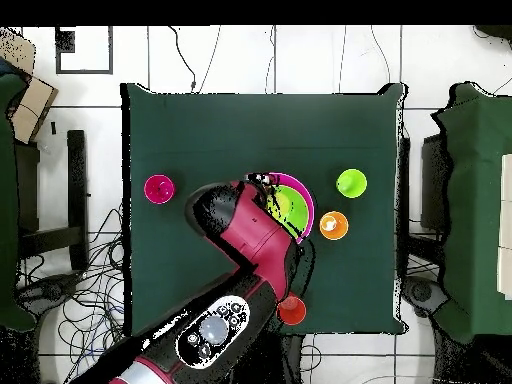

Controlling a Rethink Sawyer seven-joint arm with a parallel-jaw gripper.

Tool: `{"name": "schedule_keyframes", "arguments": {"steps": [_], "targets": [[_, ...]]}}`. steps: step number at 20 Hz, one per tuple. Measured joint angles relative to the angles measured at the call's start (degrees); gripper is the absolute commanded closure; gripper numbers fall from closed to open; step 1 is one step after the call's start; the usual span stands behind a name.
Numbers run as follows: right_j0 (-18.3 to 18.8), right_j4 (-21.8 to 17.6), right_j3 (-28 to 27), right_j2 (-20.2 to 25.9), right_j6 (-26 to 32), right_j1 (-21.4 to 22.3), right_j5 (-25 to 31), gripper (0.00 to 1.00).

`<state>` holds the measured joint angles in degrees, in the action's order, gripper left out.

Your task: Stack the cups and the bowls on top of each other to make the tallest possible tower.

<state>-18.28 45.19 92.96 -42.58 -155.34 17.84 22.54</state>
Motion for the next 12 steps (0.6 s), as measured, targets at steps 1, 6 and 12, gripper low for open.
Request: {"name": "schedule_keyframes", "arguments": {"steps": [1,6,12], "targets": [[0.0,0.0,-0.01,0.15,0.0,0.0,0.0,1.0],[-0.01,0.0,-0.01,0.63,0.0,-0.01,0.0,1.0],[-0.01,0.0,0.0,0.65,0.0,0.0,0.0,1.0]]}}
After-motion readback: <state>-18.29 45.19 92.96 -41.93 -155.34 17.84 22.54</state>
